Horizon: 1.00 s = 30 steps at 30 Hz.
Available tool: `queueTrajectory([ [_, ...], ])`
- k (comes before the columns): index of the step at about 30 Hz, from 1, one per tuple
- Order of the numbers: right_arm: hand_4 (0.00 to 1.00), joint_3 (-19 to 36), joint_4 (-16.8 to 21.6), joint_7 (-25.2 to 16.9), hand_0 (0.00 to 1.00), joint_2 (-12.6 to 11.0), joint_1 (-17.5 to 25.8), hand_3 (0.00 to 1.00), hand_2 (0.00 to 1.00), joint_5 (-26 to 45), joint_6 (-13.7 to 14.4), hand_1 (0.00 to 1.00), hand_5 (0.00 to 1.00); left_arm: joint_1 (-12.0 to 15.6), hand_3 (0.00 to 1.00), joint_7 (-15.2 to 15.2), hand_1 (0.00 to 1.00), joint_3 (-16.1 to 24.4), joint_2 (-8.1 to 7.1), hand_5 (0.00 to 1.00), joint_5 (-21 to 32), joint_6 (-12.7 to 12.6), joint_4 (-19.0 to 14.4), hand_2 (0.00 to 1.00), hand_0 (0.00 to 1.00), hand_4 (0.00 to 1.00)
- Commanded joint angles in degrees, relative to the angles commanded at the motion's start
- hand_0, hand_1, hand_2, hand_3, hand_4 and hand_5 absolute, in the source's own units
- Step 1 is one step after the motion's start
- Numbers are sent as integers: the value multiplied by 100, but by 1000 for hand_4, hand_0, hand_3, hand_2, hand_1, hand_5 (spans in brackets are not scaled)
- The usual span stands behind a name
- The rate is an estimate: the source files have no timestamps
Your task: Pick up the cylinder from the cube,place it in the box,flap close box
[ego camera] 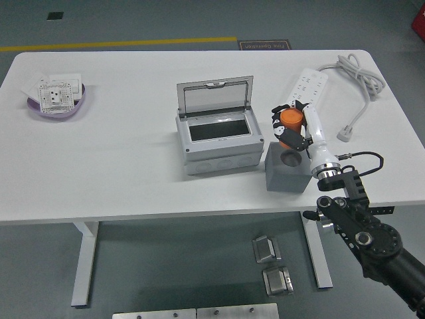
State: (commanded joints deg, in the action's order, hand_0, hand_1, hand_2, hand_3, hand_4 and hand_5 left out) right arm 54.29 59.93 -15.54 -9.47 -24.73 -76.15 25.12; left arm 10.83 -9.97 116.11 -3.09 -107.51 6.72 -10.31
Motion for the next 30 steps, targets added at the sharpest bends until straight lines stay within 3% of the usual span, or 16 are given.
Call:
queueTrajectory([
  [5,2,-439,-105,702,601,119,-646,216,324,-842,-284,370,2,-1,591,-8,658,21,-29,53,-32,2,0,566,682,505],
  [6,2,-514,-131,836,542,160,-766,216,324,-1014,-370,345,2,-2,592,-9,658,18,-36,55,-31,2,0,567,682,506],
  [11,2,-952,-340,1534,542,379,-1417,216,324,-1926,-767,345,2,2,592,-17,658,26,-68,55,-51,1,0,567,682,506],
  [12,2,-1060,-412,1658,481,423,-1545,212,315,-2091,-825,299,2,2,593,-19,658,21,-75,63,-50,2,0,568,681,513],
  [14,2,-1241,-543,1830,481,494,-1758,212,315,-2342,-908,299,2,-1,593,-22,658,12,-87,63,-48,1,0,568,681,513],
  [21,2,-1868,-1080,1917,467,696,-2332,213,310,-2764,-1060,285,2,-38,594,-30,658,-95,-134,67,23,-4,0,569,681,516],
  [30,2,-2405,-1537,1731,471,807,-2547,214,310,-2601,-1071,286,2,-74,595,-36,658,-139,-170,71,21,2,0,570,681,518],
])
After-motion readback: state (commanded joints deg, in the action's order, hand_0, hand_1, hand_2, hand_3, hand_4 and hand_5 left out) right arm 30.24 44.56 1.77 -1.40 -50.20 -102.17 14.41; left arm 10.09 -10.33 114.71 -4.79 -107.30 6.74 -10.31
